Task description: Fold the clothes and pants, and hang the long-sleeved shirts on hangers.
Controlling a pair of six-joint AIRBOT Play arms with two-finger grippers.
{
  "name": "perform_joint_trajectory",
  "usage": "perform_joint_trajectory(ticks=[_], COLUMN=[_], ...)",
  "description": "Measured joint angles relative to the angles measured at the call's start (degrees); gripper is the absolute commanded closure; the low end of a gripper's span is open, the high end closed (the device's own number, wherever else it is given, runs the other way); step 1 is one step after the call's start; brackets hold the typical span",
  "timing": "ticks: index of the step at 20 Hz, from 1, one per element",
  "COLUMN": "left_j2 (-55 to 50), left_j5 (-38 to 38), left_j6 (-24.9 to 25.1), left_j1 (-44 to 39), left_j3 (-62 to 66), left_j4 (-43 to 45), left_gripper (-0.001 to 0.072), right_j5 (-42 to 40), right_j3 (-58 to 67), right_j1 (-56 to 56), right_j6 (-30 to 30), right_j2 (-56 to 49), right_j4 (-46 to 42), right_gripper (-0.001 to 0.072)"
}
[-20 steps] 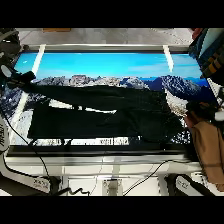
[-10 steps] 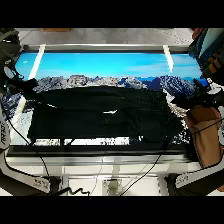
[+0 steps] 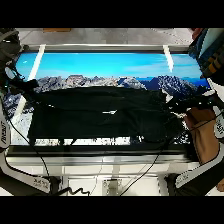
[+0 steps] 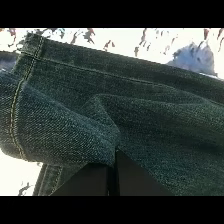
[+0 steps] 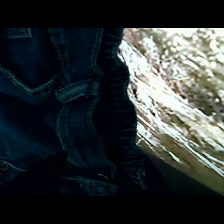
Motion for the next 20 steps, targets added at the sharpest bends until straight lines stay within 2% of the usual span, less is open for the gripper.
perform_joint_trajectory(ticks=[5,6,8,9,15,20], left_j2=[-0.04,-0.04,-0.04,-0.04,0.15,0.70], left_j5=[0.02,0.02,0.15,0.33,4.22,7.98], left_j6=[0.02,0.00,0.02,0.02,0.87,1.73], left_j1=[0.00,-0.07,-0.33,-0.48,-1.81,-2.21], left_j3=[0.00,0.00,0.00,0.00,0.59,3.45], left_j4=[0.00,0.02,-0.02,-0.02,-0.28,-0.50], left_gripper=[0.0680,0.0680,0.0680,0.0680,0.0680,0.0679], right_j5=[-0.13,-0.92,-3.54,-5.62,-15.52,-21.33], right_j3=[0.20,0.24,0.26,0.31,5.90,15.17], right_j1=[0.85,1.38,2.89,3.85,6.75,6.27], right_j6=[-3.78,-4.52,-6.25,-7.19,-9.38,-5.40], right_j2=[-0.98,-1.03,-1.09,-1.09,-0.44,-0.35], right_j4=[4.61,5.14,5.38,5.60,7.10,5.05], right_gripper=[0.0171,0.0268,0.0514,0.0669,0.0674,0.0674])
